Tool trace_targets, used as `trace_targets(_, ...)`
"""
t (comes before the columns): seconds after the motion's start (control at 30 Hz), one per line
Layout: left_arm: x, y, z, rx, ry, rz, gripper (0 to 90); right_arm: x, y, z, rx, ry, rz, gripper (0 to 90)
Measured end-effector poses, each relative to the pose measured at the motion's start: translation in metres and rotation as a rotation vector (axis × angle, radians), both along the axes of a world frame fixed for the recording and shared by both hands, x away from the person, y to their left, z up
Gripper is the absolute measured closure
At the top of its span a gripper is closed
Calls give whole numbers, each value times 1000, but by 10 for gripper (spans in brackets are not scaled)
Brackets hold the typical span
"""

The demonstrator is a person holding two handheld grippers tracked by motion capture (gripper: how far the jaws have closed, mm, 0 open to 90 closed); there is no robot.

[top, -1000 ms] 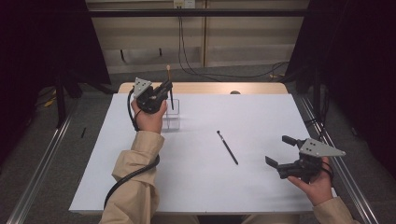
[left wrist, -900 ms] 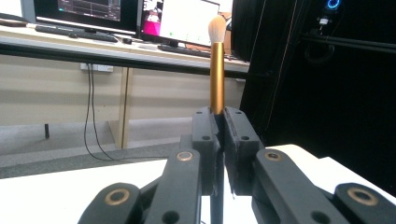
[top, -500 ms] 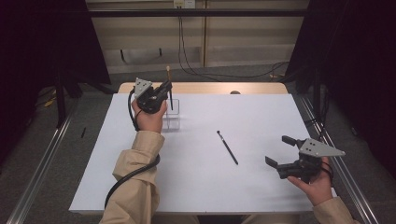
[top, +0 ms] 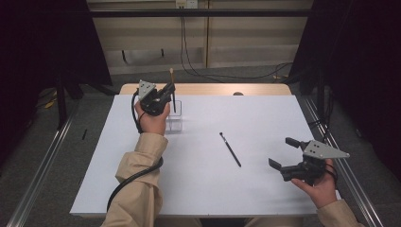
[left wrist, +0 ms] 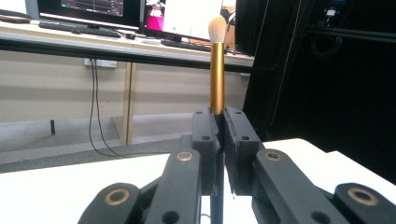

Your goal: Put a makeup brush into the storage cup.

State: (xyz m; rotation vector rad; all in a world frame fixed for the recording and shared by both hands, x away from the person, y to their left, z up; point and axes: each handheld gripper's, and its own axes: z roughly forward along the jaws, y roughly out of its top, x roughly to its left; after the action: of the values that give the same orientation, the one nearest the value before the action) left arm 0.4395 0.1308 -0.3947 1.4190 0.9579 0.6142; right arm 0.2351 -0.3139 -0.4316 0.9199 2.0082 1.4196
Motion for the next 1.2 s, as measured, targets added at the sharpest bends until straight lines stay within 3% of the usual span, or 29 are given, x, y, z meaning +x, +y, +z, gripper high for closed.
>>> trace_targets(0.6,-2,-1,-10,-3,10,3,840,0,0,0,2,-3,-1,15)
trace_targets(0.7,-3,0,-12,13,15,-2,840,0,0,0,1,-3,-1,15)
trace_targets(0.83,-3,-2,-15,-7,20,4,840,0,0,0,1,-3,0,15)
trace_targets(1.07,-4,-2,-19,10,26,0,840,0,0,0,-2,-2,3,15)
trace_targets(1.2,-5,-2,-22,-4,26,5,840,0,0,0,0,-3,2,15)
